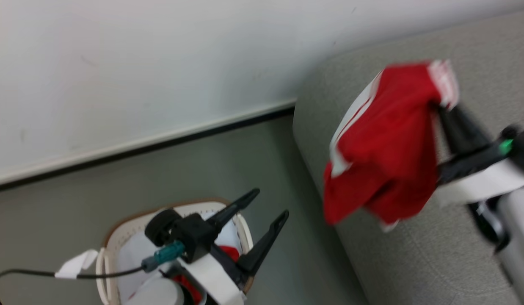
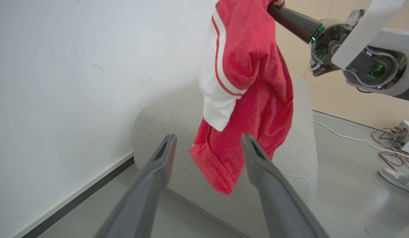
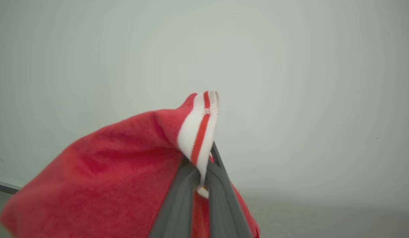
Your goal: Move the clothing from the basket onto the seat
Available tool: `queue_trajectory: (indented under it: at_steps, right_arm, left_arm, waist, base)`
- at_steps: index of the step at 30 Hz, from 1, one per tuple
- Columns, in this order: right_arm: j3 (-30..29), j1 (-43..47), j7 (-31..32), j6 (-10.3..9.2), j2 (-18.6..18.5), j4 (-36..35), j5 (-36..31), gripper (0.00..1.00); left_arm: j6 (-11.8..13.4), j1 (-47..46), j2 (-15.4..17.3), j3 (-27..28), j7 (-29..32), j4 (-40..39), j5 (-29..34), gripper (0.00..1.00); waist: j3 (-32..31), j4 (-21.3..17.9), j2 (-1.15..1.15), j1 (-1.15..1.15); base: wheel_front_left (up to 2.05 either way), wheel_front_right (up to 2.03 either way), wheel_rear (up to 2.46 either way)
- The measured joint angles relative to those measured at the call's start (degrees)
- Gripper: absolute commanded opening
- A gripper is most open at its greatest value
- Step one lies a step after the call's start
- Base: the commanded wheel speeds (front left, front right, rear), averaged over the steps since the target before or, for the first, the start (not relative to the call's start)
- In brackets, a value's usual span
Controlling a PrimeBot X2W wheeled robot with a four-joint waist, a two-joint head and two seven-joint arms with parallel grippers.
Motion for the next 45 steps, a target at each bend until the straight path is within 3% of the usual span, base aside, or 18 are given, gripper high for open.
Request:
queue_trajectory:
  at_steps: [6,13,19,28,29,30,31,40,45]
  right_arm:
    - [-12.9,-11.8,0.0,0.0,-0.6,3.5,-4.4,0.0]
    - [-26.7,-28.3,2.5,-0.01,-7.7,14.6,-8.6,0.0]
    - [-40.1,-32.7,5.5,-0.01,-10.5,26.4,-19.2,0.0]
    - [-54.6,-30.2,4.5,0.0,-3.4,37.1,-34.8,0.0]
    - [-55.5,-30.2,4.4,0.0,-3.0,37.8,-35.7,0.31]
    - [-55.9,-30.2,4.4,0.0,-2.5,38.6,-36.4,0.73]
    - [-56.3,-30.1,4.5,0.0,-1.8,39.5,-36.9,1.0]
    - [-54.6,-23.6,0.4,0.0,2.2,38.5,-40.5,1.0]
    - [-50.8,-15.1,0.1,0.0,6.6,27.5,-37.9,1.0]
  left_arm:
    - [-0.9,-6.5,0.6,0.8,1.1,-1.7,0.8,1.0]
    - [-1.7,-13.4,0.8,1.9,0.7,-2.3,1.8,1.0]
    - [-1.8,-16.5,-0.7,2.2,-1.5,-1.6,2.4,1.0]
    - [-0.8,-14.9,-1.9,3.0,-4.6,1.4,1.0,1.0]
    - [-0.7,-14.4,-1.9,3.2,-4.8,1.7,0.8,1.0]
    - [-0.5,-14.0,-1.9,3.3,-5.0,1.9,0.5,1.0]
    - [-0.3,-13.6,-1.9,3.5,-5.2,2.0,0.1,1.0]
    - [1.1,-8.4,-1.8,5.9,-7.2,3.4,-2.2,1.0]
    - [2.6,-3.0,-1.5,8.5,-7.8,4.4,-3.4,1.0]
  waist:
    - [8.2,2.3,0.0,0.0]
    - [18.2,6.2,0.0,0.01]
    - [25.1,10.6,0.0,0.02]
    - [28.9,15.6,-0.01,0.01]
    - [28.6,15.6,-0.01,0.01]
    - [28.2,15.5,-0.01,0.0]
    - [27.6,15.3,-0.01,0.0]
    - [20.4,12.9,0.0,-0.01]
    - [14.5,11.8,0.0,-0.02]
  base:
    - [0.0,0.0,0.0]
    - [0.0,0.0,0.0]
    - [0.0,0.0,0.0]
    - [0.0,0.0,0.0]
    - [0.0,0.0,0.0]
    - [0.0,0.0,0.0]
    - [0.0,0.0,0.0]
    - [0.0,0.0,0.0]
    - [0.0,0.0,0.0]
